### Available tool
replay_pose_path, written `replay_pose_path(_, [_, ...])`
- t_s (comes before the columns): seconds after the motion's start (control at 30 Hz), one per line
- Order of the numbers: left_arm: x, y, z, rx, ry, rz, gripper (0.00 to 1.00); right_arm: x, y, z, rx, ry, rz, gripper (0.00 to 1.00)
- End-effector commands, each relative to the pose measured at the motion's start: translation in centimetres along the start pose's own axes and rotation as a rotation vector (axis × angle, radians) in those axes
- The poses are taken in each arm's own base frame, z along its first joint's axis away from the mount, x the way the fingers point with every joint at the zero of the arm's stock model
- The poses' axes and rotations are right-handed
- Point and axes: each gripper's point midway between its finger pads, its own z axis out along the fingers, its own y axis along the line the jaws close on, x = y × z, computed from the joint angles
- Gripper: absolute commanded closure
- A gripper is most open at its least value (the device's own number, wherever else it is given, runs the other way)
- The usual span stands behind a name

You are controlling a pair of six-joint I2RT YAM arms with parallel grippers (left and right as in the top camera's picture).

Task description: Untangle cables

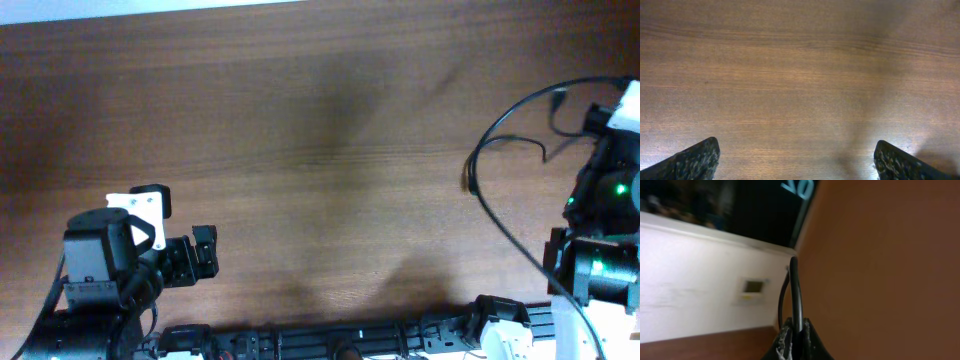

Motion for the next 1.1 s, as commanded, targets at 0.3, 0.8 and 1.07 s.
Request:
replay_pose_path(0.3, [-0.3, 0.1, -0.2, -0.009, -0.012, 0.011, 0.01, 8.9, -9.7, 6.5, 0.331, 0.145, 0.047, 0.97])
replay_pose_path(0.8, [-0.3, 0.1, -0.2, -0.009, -0.012, 0.011, 0.01, 17.9, -16.0, 9.6, 0.284, 0.307, 0.084, 0.96])
replay_pose_path(1.07, [-0.3, 0.1, -0.2, -0.009, -0.012, 0.011, 0.01, 24.5, -10.5, 9.5, 0.036, 0.507, 0.188, 0.01])
